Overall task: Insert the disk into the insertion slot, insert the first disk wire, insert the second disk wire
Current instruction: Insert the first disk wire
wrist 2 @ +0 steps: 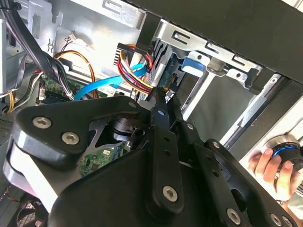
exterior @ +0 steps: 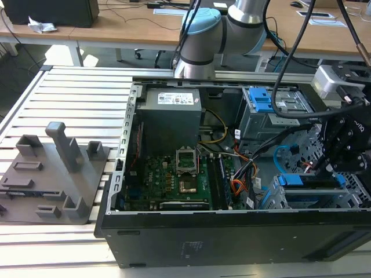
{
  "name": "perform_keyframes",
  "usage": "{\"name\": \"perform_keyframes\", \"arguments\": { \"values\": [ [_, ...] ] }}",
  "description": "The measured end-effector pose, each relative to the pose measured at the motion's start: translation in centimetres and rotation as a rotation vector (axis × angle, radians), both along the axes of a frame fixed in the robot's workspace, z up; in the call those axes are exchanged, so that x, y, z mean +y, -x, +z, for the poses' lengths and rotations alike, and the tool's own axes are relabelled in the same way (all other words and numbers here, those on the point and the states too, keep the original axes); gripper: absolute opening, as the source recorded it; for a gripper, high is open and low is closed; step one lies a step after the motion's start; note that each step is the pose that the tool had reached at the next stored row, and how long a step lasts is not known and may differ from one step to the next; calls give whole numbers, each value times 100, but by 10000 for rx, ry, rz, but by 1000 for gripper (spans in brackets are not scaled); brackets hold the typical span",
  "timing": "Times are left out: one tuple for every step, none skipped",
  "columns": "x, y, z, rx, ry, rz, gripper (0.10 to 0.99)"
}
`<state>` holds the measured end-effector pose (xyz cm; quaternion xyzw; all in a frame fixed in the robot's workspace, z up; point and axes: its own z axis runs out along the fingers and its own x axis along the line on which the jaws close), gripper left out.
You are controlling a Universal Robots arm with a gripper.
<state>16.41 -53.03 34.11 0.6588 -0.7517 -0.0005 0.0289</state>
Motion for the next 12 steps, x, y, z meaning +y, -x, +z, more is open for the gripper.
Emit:
{"name": "perform_keyframes", "arguments": {
  "values": [
    [-2,-1,-1,0,0,0,176],
    [-3,-1,-1,0,1,0,176],
    [-5,-3,-2,0,0,1,176],
    [-5,-9,-2,1,0,3,176],
    [-6,-17,-2,-1,-1,3,176],
    [-6,-28,-3,-1,-6,2,176],
    [-5,-36,-3,1,-4,2,176],
    [-5,-37,-3,1,-5,2,176],
    [-6,-37,-2,1,-4,1,176],
    [-8,-37,-2,1,-12,1,176],
    [-13,-38,-5,1,-17,1,176],
    [-21,-38,-9,1,-18,-2,176]
  ]
}}
